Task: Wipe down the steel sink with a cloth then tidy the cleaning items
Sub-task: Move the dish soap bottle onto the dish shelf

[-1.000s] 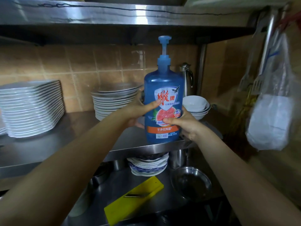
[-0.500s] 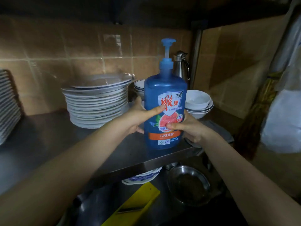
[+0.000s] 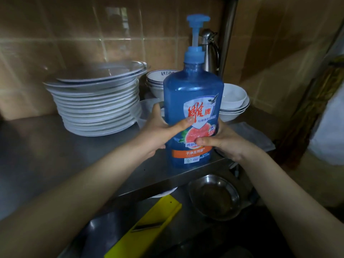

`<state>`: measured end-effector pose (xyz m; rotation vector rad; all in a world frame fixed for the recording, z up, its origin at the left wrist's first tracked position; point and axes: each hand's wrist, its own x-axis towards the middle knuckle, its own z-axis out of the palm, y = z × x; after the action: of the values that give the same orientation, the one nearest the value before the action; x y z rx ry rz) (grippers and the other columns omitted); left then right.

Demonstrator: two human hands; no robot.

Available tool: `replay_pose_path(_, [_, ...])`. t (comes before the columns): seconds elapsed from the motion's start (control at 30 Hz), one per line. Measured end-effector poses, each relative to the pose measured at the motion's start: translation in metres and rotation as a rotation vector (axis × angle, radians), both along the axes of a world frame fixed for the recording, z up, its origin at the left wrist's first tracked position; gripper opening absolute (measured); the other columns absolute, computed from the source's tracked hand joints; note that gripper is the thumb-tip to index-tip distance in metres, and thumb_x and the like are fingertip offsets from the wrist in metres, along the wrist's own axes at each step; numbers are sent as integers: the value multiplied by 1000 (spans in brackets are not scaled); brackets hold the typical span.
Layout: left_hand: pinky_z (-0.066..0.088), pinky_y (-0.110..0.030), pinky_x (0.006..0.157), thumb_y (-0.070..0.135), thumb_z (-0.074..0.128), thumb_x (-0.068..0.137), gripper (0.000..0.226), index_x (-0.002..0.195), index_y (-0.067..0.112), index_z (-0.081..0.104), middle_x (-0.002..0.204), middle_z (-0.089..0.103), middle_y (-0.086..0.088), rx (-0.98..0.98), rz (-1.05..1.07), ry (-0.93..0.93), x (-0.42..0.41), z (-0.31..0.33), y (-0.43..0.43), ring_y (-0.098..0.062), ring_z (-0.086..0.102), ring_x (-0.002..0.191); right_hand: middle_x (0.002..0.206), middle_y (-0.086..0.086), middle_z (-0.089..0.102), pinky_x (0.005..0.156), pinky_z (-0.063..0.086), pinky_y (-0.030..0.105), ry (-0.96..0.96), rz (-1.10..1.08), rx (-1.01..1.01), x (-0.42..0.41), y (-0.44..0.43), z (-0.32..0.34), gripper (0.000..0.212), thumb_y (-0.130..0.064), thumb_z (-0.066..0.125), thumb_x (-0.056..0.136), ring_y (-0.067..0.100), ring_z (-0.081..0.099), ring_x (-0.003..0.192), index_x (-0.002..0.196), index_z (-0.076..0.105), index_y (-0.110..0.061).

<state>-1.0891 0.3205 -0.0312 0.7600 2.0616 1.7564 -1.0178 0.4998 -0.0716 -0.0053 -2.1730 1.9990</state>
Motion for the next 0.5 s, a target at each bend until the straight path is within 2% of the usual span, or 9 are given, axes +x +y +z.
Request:
replay_pose_path(0.03, [51,-30,62,33,73,73,66,124,33,29,92,47,30,-10,-12,22,0,-1,-1,-5,59,91,116,3,67,87,53,31,1,3,4,0,1,-1,101,-39,93,33,20,63,109,124,51,-22])
replay_pose_path(0.1, [53,-27,63,27,74,72,77,132,31,26,97,44,28,-44,-48,84,-4,-3,-4,-4,56,94,116,2,67,86,53,31,-4,8,12,-2,4,-1,99,-41,93,32,19,63,109,122,51,-26])
replay_pose_path(0.2, [55,-35,75,26,76,69,87,136,31,21,97,36,28,-82,-83,117,-7,-4,-8,-9,54,101,119,4,65,90,52,36,-14,34,23,-4,7,-1,103,-40,93,35,21,61,111,126,48,-22])
replay_pose_path(0.3, [52,-47,88,46,75,53,102,137,33,20,107,42,22,-94,-114,151,-6,-5,-8,-16,52,114,119,5,65,89,52,36,-12,55,15,-4,10,-1,99,-37,93,38,22,61,111,125,49,-22])
replay_pose_path(0.37, [51,-50,89,52,74,46,108,137,34,20,108,43,24,-91,-122,158,-6,-5,-7,-17,52,116,119,5,65,87,53,33,-2,55,5,-4,11,-2,95,-36,92,40,22,61,111,124,50,-23])
replay_pose_path(0.5, [51,-50,90,51,78,51,105,137,35,20,107,41,29,-88,-134,175,-8,-7,-6,-14,52,115,119,3,65,87,53,31,7,21,11,-3,9,-3,93,-37,91,42,20,61,111,124,49,-24])
